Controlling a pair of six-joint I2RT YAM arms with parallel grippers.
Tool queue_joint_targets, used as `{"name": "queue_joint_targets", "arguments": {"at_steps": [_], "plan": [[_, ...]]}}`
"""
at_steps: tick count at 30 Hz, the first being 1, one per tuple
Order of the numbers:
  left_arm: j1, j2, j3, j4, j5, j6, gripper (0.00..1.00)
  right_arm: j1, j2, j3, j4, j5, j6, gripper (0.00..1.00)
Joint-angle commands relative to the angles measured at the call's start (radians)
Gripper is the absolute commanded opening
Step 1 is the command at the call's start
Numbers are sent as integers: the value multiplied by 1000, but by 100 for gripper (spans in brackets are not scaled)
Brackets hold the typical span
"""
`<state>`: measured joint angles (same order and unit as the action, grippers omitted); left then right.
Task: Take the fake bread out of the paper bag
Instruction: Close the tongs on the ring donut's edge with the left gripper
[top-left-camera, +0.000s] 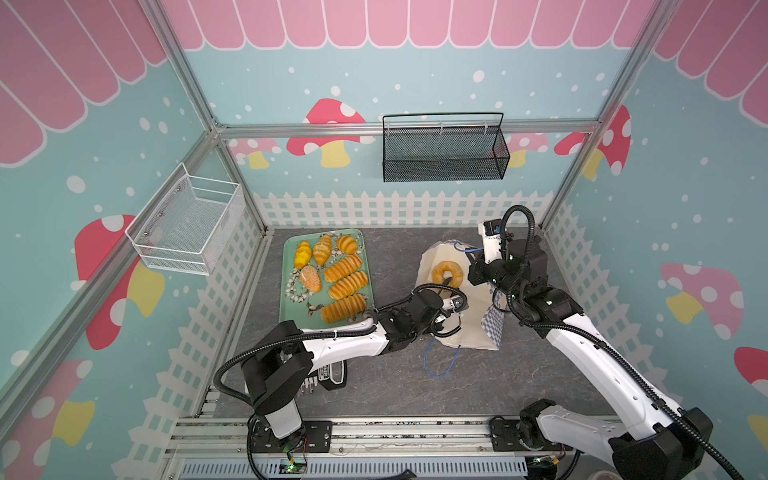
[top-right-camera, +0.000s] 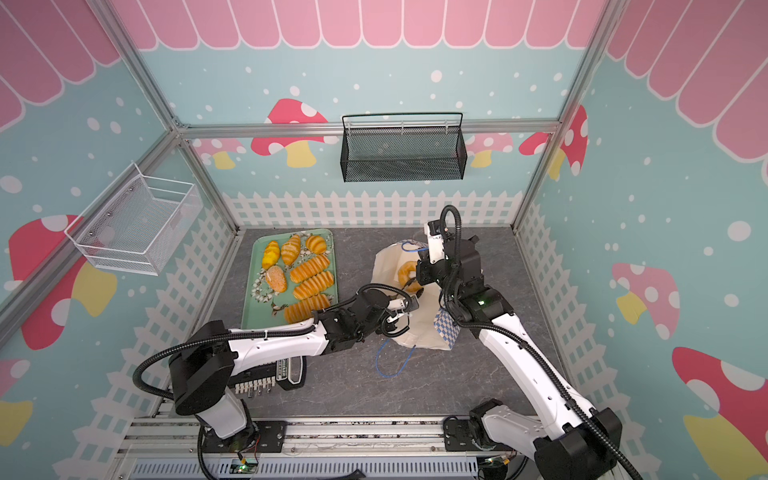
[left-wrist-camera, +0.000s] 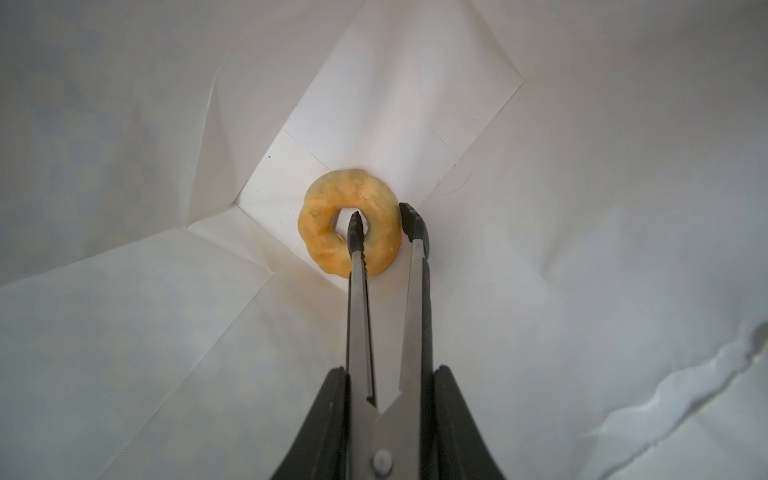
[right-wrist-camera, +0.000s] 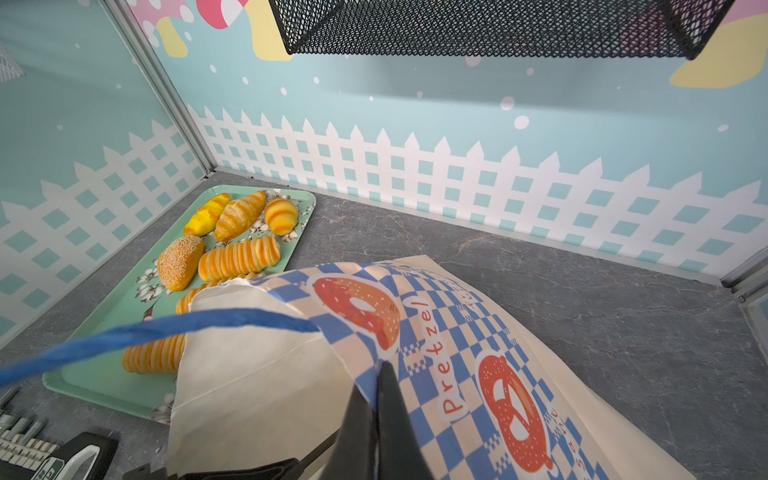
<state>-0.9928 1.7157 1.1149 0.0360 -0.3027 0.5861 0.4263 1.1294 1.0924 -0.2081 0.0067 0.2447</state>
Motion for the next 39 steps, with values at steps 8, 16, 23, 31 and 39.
{"name": "queue_joint_targets", "arguments": {"at_steps": [8,16,23,31,39], "plan": [[4,57,40,63,-29,42,14,0,-1,7,19,-13,16,0],[20,112,79,40,-41,14,24,0,-5,8,20,-14,17,0],[27,133,102,24,-54,-3,31,1,-6,17,15,-20,18,0],[29,137,113,5,-69,-5,22,2,-5,18,12,-20,19,0],[29,125,113,-11,-84,3,0,1,-6,15,9,-19,19,0]]}}
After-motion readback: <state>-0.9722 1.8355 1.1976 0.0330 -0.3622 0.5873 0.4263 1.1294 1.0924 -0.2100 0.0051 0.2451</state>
